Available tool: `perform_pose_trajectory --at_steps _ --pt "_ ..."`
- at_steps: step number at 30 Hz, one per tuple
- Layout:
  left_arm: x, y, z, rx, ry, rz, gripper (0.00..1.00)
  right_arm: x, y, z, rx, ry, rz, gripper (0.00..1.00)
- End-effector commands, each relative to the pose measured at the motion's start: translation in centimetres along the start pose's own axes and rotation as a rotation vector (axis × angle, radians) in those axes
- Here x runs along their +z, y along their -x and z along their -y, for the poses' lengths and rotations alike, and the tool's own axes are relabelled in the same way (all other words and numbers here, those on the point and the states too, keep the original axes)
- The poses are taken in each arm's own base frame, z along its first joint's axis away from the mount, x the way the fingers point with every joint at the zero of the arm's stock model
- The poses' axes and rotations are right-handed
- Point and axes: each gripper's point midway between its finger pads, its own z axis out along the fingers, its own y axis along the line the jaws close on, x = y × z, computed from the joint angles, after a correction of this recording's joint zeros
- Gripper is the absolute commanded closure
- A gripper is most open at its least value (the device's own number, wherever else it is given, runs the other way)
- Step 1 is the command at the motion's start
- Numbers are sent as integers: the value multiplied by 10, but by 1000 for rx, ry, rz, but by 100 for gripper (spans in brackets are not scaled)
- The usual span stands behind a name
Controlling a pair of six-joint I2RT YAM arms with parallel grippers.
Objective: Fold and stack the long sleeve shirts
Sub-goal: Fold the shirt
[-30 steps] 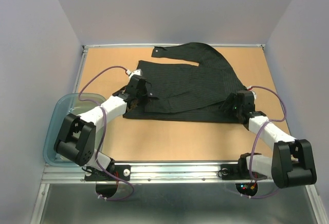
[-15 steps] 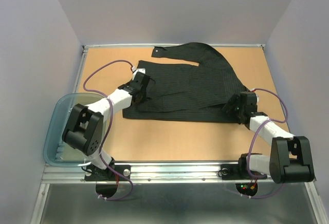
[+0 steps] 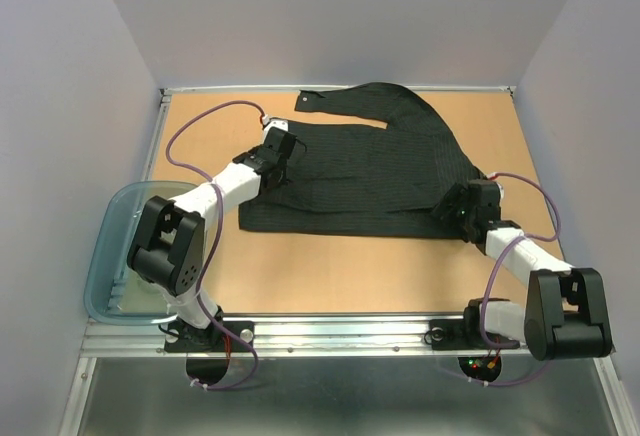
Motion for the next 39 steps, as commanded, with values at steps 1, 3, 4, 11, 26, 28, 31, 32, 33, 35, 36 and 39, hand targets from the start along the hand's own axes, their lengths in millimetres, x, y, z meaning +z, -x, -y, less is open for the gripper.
perform_pose_trajectory --at_steps 1,3,4,11,26,28,31,32,33,35,36,39 --pt "2 11 -12 11 71 25 100 -3 -4 20 -29 -56 18 23" --pt "4 13 -11 8 71 34 100 -7 0 16 -46 -34 33 23" --pt "5 15 -10 8 71 41 99 -9 1 15 -50 -26 36 23" --pt "1 21 -15 -5 111 20 55 -30 13 -13 -89 101 58 19" --pt "-88 88 37 -250 -339 234 27 -97 68 -197 -156 761 33 14" --pt "-76 87 50 -261 -374 220 28 -98 71 -224 -168 820 38 14" --pt "-50 85 68 -290 -408 189 29 -82 56 -264 -164 903 -9 15" --pt "-33 73 68 -297 -391 152 30 -71 46 -279 -149 941 -33 16" --pt "-24 68 68 -308 -386 140 30 -66 41 -285 -146 958 -44 16" --pt "-7 57 66 -331 -372 110 31 -58 38 -304 -148 987 -48 16" --pt "2 56 61 -349 -360 111 32 -41 32 -307 -149 981 -57 16" --pt "32 33 55 -383 -326 40 32 -5 27 -309 -121 952 -52 17"
